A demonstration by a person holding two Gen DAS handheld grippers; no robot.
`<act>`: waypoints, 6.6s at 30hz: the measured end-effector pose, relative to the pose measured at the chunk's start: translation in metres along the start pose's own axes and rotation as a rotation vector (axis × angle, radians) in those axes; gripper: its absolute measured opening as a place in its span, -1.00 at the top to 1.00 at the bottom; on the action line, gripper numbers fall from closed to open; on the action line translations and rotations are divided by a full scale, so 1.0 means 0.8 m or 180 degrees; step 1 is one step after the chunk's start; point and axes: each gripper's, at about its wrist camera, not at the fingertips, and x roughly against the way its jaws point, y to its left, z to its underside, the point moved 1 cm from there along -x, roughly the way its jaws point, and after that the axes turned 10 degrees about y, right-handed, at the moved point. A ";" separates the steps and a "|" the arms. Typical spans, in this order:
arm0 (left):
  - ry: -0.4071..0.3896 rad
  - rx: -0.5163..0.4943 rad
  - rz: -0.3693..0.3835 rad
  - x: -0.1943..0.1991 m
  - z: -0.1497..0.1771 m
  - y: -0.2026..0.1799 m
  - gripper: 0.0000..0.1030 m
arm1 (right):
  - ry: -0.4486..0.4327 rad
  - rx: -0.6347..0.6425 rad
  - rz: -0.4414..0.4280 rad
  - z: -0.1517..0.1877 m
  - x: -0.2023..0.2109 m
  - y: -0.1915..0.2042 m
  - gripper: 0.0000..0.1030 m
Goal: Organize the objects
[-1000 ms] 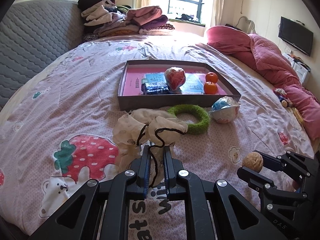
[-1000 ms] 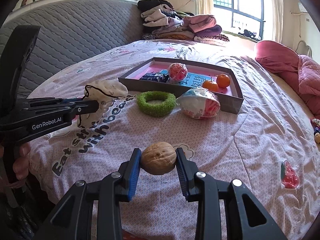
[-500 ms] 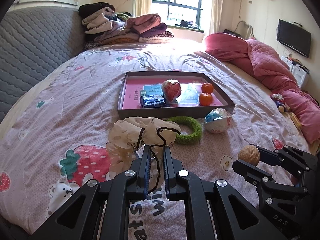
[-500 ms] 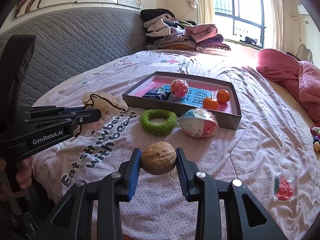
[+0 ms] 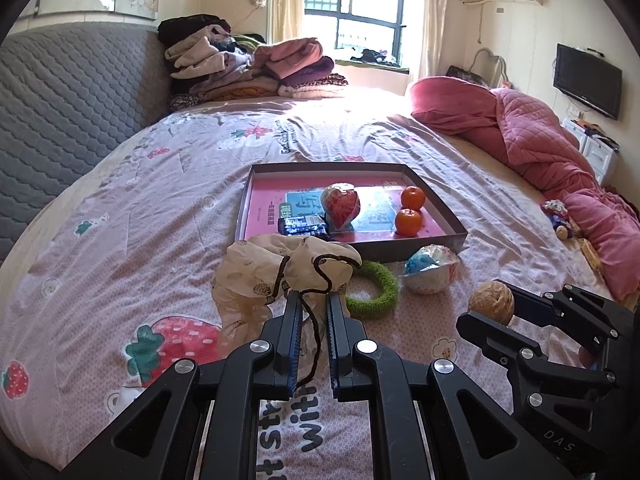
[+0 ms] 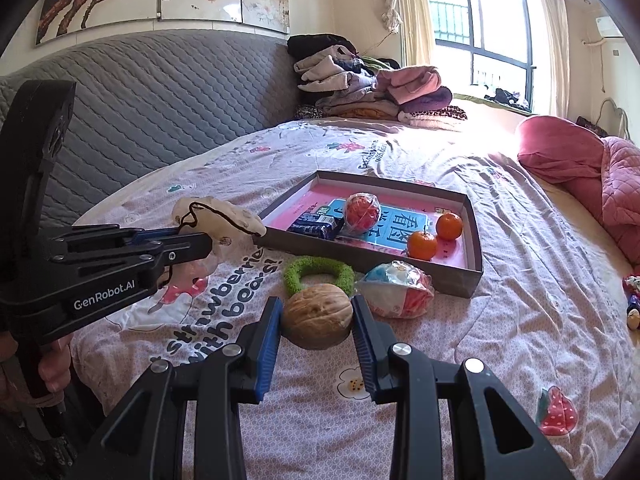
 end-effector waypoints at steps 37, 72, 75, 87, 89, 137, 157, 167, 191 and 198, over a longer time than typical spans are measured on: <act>-0.0145 -0.0028 -0.0083 -0.032 -0.086 0.006 0.78 | -0.0333 0.0108 0.0154 -0.094 -0.014 -0.043 0.32; -0.0012 0.0029 -0.0219 -0.146 -0.161 0.023 0.78 | -0.0132 0.0014 0.0239 -0.138 -0.108 -0.105 0.32; 0.0035 0.0010 -0.0212 -0.161 -0.166 0.021 0.78 | -0.0058 0.0019 0.0227 -0.137 -0.122 -0.109 0.32; 0.0352 0.0033 -0.0184 -0.223 -0.181 0.027 0.78 | 0.0355 -0.0028 0.0051 -0.127 -0.184 -0.116 0.32; 0.0405 0.0059 -0.0164 -0.231 -0.182 0.029 0.78 | 0.0417 -0.0045 0.0031 -0.125 -0.192 -0.118 0.32; 0.0679 0.0146 0.0114 -0.217 -0.145 0.034 0.19 | 0.1097 0.0397 0.0163 -0.120 -0.235 -0.095 0.31; 0.0586 0.0106 0.0151 -0.175 -0.120 0.020 0.18 | 0.0819 0.0022 0.0183 -0.115 -0.179 -0.111 0.24; 0.0476 0.0083 0.0134 -0.146 -0.116 0.009 0.04 | 0.0574 -0.0041 0.0166 -0.115 -0.133 -0.109 0.16; 0.0293 0.0081 0.0035 -0.092 -0.112 -0.002 -0.16 | 0.0096 -0.0132 0.0103 -0.110 -0.062 -0.089 -0.08; 0.0238 0.0038 0.0048 -0.074 -0.110 -0.010 -0.16 | 0.0007 -0.0106 0.0100 -0.108 -0.043 -0.082 -0.08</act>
